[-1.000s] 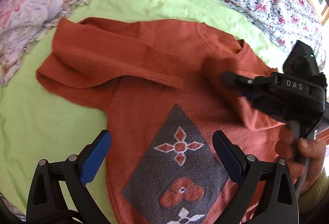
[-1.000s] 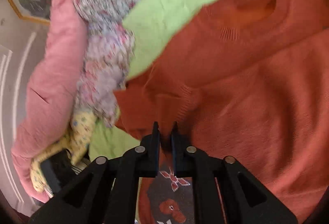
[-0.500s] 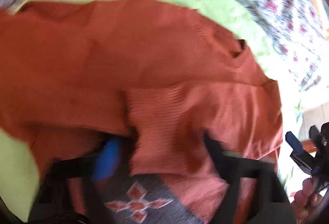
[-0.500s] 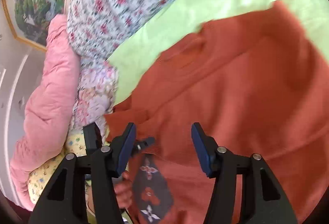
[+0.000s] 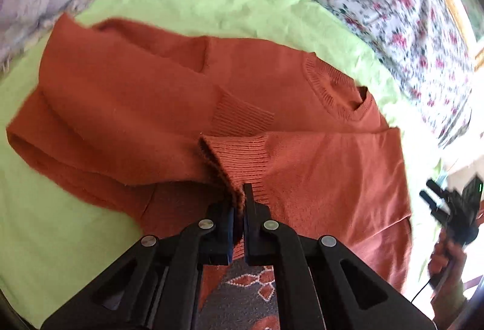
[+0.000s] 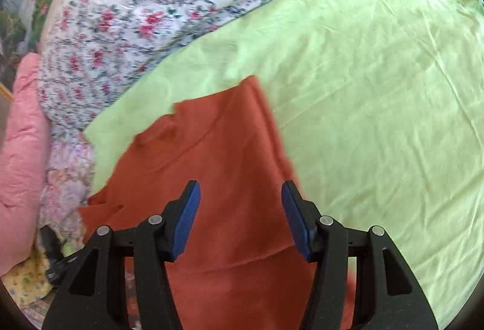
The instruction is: Fold small clothes
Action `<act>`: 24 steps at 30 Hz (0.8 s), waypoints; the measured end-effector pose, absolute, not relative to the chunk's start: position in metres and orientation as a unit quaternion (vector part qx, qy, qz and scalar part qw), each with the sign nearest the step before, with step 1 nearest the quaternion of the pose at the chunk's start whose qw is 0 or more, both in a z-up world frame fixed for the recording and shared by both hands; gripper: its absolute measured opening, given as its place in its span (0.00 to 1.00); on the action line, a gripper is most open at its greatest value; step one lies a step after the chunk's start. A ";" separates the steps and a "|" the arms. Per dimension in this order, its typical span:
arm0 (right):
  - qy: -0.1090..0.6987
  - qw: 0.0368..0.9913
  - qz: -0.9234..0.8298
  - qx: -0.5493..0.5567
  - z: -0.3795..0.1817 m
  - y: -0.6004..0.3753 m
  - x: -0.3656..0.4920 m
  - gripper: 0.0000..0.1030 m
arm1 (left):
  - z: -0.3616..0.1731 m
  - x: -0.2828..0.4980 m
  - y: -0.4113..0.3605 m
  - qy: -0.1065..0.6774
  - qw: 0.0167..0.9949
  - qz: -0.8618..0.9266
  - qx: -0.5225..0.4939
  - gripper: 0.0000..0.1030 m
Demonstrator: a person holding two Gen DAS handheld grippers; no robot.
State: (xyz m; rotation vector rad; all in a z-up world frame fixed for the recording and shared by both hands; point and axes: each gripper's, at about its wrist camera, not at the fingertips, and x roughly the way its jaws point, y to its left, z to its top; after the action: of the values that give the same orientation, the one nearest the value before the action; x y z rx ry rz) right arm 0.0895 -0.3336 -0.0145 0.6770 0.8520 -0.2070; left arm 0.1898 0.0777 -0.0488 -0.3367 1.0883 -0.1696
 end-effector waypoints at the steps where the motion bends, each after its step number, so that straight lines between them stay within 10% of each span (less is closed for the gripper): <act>1: 0.416 0.849 -0.106 0.309 -0.019 -0.337 0.096 0.55 | -0.047 0.190 0.073 0.513 0.842 -0.078 -0.150 0.02; 8: 0.497 0.827 -0.124 0.231 -0.061 -0.347 0.144 0.54 | -0.054 0.192 0.075 0.526 0.836 -0.071 -0.141 0.02; 10: 0.515 0.824 -0.134 0.196 -0.069 -0.344 0.151 0.19 | -0.057 0.190 0.076 0.529 0.834 -0.069 -0.136 0.02; 15: 0.505 0.826 -0.142 0.205 -0.062 -0.345 0.153 0.20 | -0.066 0.186 0.083 0.543 0.826 -0.053 -0.142 0.09; 19: 0.483 0.832 -0.114 0.247 -0.046 -0.344 0.140 0.45 | -0.057 0.174 0.103 0.537 0.826 -0.040 -0.166 0.13; 24: 0.458 0.847 -0.072 0.258 -0.021 -0.318 0.120 0.49 | -0.044 0.164 0.123 0.532 0.827 -0.035 -0.179 0.14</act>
State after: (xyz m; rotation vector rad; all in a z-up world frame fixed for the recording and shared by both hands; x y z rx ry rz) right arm 0.1198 -0.3178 -0.0214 0.5449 0.9658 -0.1509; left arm 0.1642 0.1233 -0.0444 -0.3797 1.1307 -0.0745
